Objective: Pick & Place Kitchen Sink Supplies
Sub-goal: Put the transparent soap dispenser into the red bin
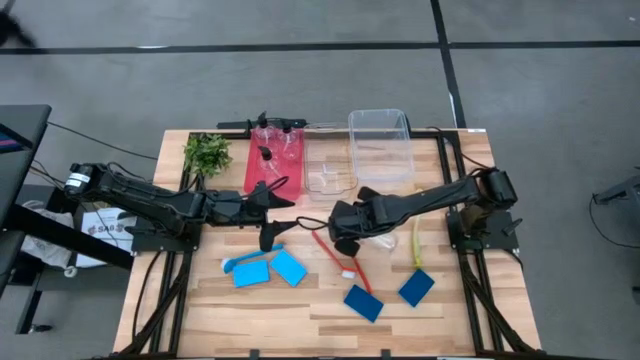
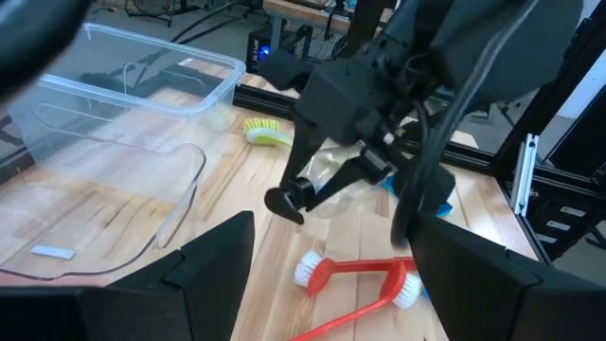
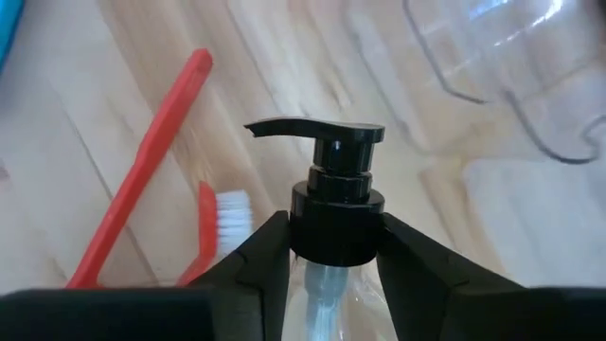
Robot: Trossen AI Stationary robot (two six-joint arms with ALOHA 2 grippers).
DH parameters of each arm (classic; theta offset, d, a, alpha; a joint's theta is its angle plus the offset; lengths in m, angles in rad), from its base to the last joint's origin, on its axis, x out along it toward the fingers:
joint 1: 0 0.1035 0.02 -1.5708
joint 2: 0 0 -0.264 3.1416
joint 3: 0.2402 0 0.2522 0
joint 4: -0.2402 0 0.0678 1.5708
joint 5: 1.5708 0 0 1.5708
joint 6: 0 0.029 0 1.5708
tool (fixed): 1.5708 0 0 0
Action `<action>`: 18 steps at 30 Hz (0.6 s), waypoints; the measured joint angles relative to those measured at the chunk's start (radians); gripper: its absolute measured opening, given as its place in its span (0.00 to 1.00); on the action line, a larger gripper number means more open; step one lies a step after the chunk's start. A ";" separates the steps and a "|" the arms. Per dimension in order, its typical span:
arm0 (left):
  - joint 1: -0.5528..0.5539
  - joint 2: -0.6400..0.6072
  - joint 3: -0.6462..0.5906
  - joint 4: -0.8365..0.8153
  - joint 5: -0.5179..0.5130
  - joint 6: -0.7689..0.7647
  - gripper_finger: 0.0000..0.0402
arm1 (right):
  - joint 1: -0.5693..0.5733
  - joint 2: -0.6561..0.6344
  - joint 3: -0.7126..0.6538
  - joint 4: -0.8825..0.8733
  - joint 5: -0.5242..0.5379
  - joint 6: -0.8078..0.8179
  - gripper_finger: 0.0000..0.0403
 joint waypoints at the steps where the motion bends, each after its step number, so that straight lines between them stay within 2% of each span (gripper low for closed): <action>1: 0.000 0.000 0.000 0.000 0.000 0.000 0.70 | 0.000 -0.015 0.000 -0.005 0.005 0.000 0.31; 8: 0.001 0.000 0.000 -0.008 -0.003 0.000 0.70 | 0.014 -0.139 0.002 -0.015 0.067 0.007 0.35; 18: 0.001 0.000 0.000 0.003 -0.003 0.000 0.70 | 0.111 -0.309 -0.008 -0.045 0.259 0.015 0.34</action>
